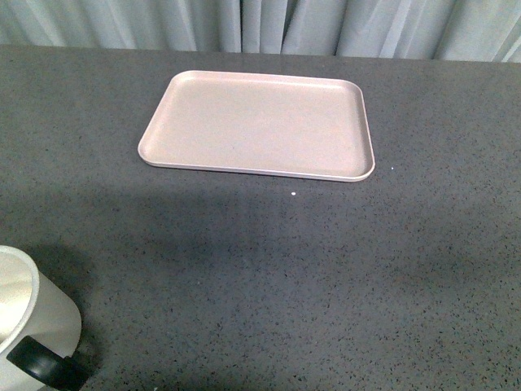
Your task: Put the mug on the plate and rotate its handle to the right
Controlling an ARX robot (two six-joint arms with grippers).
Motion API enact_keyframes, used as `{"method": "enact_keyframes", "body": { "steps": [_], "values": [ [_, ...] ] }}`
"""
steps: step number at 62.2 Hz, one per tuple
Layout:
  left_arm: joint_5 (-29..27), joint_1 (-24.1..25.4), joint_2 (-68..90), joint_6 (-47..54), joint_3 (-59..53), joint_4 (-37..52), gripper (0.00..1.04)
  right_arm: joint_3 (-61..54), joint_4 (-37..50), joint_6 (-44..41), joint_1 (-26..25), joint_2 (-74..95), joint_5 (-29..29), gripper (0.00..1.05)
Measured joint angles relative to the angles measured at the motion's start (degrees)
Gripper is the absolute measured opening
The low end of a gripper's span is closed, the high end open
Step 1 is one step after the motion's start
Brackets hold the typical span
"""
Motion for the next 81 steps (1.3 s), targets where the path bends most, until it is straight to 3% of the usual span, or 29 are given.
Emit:
{"method": "enact_keyframes", "body": {
  "steps": [24, 28, 30, 34, 54, 62, 81],
  "values": [
    [0.0, 0.0, 0.0, 0.0, 0.0, 0.0, 0.95, 0.0, 0.0, 0.0, 0.0, 0.0, 0.0, 0.96],
    [-5.1, -1.7, 4.4, -3.6, 3.1, -8.3, 0.95, 0.0, 0.0, 0.0, 0.0, 0.0, 0.0, 0.96],
    [-9.4, -2.6, 11.1, -7.4, 7.9, -17.9, 0.95, 0.0, 0.0, 0.0, 0.0, 0.0, 0.1, 0.96],
    [-10.3, -1.8, 20.5, -9.1, 12.3, -24.5, 0.95, 0.0, 0.0, 0.0, 0.0, 0.0, 0.0, 0.96],
    [-7.2, 9.1, 46.0, 4.2, 21.8, -13.2, 0.95, 0.0, 0.0, 0.0, 0.0, 0.0, 0.0, 0.96],
    [-6.3, 8.9, 51.5, 6.8, 23.5, -12.1, 0.95, 0.0, 0.0, 0.0, 0.0, 0.0, 0.0, 0.96],
    [-6.0, 2.4, 57.9, 6.7, 23.6, -11.0, 0.95, 0.0, 0.0, 0.0, 0.0, 0.0, 0.0, 0.96]
  ]
}}
